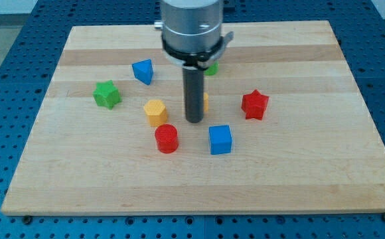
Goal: Push the yellow hexagon in between the green star and red circle
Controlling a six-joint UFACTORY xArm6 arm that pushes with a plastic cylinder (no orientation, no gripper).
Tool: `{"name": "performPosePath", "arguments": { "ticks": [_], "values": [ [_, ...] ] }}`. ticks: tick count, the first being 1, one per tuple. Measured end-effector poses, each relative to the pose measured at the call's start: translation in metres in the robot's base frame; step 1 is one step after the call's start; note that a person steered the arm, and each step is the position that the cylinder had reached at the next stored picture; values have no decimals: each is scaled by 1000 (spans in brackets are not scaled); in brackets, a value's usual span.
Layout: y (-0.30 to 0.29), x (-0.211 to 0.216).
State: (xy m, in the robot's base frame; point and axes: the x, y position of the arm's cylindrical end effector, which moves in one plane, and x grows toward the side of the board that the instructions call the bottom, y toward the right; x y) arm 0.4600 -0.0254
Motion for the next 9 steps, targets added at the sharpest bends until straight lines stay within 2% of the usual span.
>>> {"name": "performPosePath", "arguments": {
  "ticks": [2, 3, 5, 7, 9],
  "values": [
    [-68, 0],
    [-84, 0],
    [-72, -3],
    [-71, -33],
    [-94, -48]
  ]
}}
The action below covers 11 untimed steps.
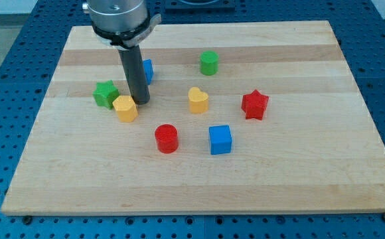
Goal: Push the yellow hexagon in between the green star and red circle
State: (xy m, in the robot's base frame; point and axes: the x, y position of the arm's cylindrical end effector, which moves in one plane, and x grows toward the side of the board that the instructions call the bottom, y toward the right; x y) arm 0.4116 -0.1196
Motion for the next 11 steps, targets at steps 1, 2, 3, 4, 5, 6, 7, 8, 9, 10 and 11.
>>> {"name": "performPosePath", "arguments": {
  "ticks": [1, 2, 3, 4, 5, 6, 7, 8, 9, 10, 11],
  "values": [
    [-19, -6],
    [-33, -6],
    [-35, -5],
    [-35, 4],
    [-35, 13],
    [-35, 20],
    [-35, 24],
    [-31, 27],
    [-29, 31],
    [-29, 37],
    [-38, 37]
  ]
}}
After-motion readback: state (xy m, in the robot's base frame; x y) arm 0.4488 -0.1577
